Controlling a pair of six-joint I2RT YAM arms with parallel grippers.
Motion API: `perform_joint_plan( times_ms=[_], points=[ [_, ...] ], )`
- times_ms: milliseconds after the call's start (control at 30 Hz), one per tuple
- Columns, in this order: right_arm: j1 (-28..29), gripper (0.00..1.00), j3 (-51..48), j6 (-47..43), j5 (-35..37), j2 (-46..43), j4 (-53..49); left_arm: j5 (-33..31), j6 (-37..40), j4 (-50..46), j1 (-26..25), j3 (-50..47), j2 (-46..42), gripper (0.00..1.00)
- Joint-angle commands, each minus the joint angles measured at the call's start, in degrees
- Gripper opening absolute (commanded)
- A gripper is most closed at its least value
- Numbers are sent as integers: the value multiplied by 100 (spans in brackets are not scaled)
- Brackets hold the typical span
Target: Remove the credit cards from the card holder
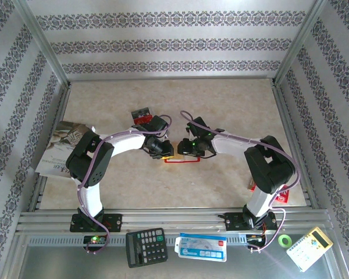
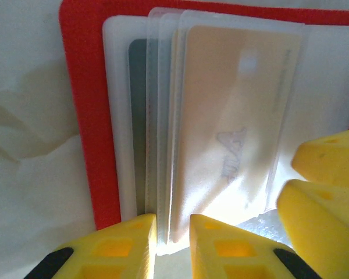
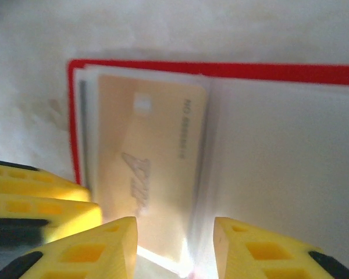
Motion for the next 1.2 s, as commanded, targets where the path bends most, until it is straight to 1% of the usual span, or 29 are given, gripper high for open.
perform_joint_plan(
  times_ms=[0,100,233,300,400,467,600,767,1000,1167],
  points=[
    [82,41,241,-235,460,238,-537,-141,103,-253,-85,88,53,23],
    [95,41,270,-262,692,314,-728,-158,101,-261,-84,83,44,23],
    [82,34,147,-247,793,318,-724,-193,79,-308,-84,101,-31,23],
    [63,30,92,-250,815,372,-691,-200,45,-271,-85,80,-219,23],
    [32,28,14,-231,793,481,-610,-267,16,-247,-84,87,-481,23],
    [25,27,-16,-220,793,535,-568,-159,-25,-206,-84,84,-491,24],
    [17,26,-53,-192,793,573,-511,178,-191,23,-84,6,-395,25],
    [-1,26,-70,-183,758,555,-446,221,-239,111,-95,7,-396,26],
    [-12,25,-60,-157,696,573,-406,579,-352,419,-94,18,-184,26],
    [-28,25,-78,-127,654,573,-359,535,-286,318,-93,104,-30,27]
  ],
)
